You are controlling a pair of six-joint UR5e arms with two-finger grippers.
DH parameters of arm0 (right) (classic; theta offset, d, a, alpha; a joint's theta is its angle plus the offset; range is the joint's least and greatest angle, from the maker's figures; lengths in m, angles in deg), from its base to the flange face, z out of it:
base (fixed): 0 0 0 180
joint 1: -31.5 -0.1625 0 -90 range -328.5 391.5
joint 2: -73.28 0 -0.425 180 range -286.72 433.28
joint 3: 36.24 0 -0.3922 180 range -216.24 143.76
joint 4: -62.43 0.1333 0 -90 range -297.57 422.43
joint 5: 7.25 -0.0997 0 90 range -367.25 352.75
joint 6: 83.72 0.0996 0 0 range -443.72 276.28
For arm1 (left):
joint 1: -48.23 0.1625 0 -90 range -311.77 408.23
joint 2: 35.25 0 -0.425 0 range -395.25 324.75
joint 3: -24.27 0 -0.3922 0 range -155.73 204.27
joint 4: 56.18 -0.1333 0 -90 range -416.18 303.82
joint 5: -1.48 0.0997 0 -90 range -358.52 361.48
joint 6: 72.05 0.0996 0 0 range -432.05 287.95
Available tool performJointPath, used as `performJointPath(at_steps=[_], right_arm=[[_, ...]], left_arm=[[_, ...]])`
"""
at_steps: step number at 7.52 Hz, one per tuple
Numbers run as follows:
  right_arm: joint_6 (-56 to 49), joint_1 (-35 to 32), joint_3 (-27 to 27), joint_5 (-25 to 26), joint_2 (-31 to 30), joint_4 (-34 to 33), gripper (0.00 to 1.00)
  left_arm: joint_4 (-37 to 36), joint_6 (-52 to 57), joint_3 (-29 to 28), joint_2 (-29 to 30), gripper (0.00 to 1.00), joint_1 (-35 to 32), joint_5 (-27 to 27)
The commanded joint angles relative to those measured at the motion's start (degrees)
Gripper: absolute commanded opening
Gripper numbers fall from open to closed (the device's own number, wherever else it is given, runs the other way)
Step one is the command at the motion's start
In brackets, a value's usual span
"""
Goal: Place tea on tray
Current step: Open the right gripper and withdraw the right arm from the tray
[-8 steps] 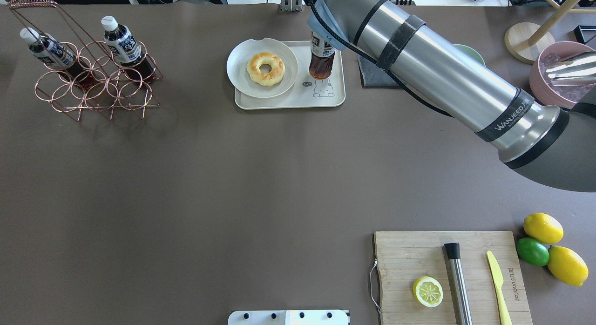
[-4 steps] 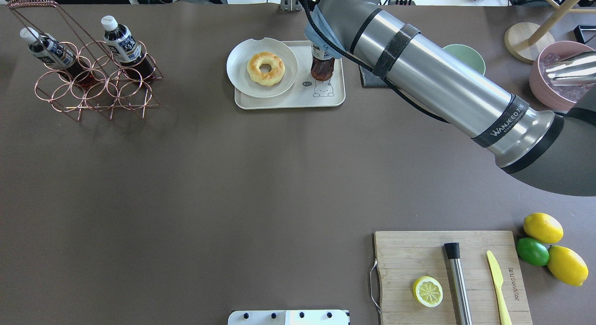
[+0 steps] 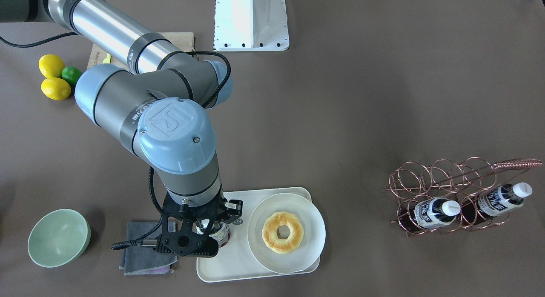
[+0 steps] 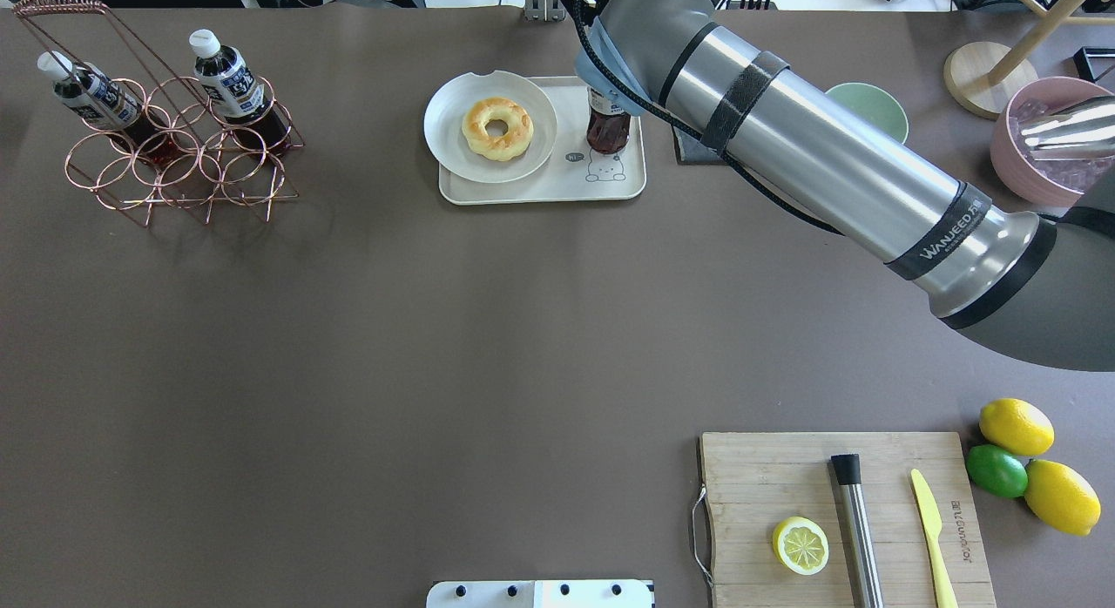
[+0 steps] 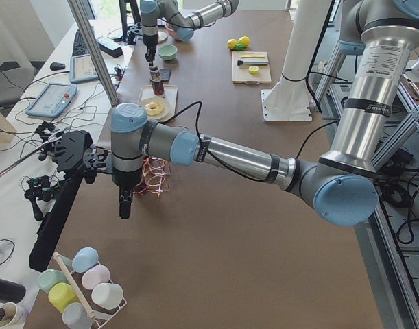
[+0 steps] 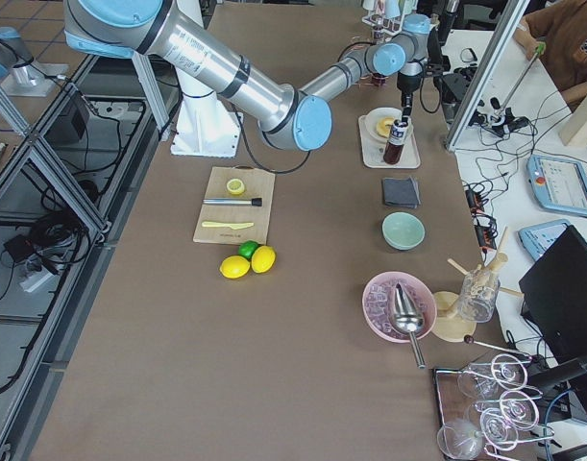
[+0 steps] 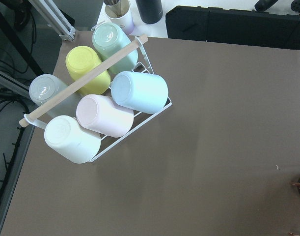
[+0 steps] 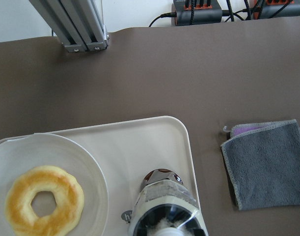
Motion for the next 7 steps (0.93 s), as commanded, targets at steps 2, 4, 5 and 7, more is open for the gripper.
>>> performJointPath(at_steps=[2, 4, 5, 7], right_arm=[[-0.25, 0.0, -0.66, 0.02, -0.5, 1.06, 1.0], [-0.6, -2.27, -5.12, -3.2, -0.49, -1.73, 1.0], [-0.68, -3.59, -8.89, -4.45, -0.49, -5.76, 1.0], [-0.68, -3.87, -18.99, -4.72, -0.58, -17.26, 1.0]], left_arm=[[0.0, 0.0, -0.43, -0.04, 0.98, 0.03, 0.0], [0.0, 0.0, -0.78, 0.48, 0.98, -0.06, -0.09], [0.0, 0.0, -0.78, 0.48, 0.98, -0.06, -0.09], [0.0, -0.09, -0.7, 0.48, 0.98, -0.06, -0.17]])
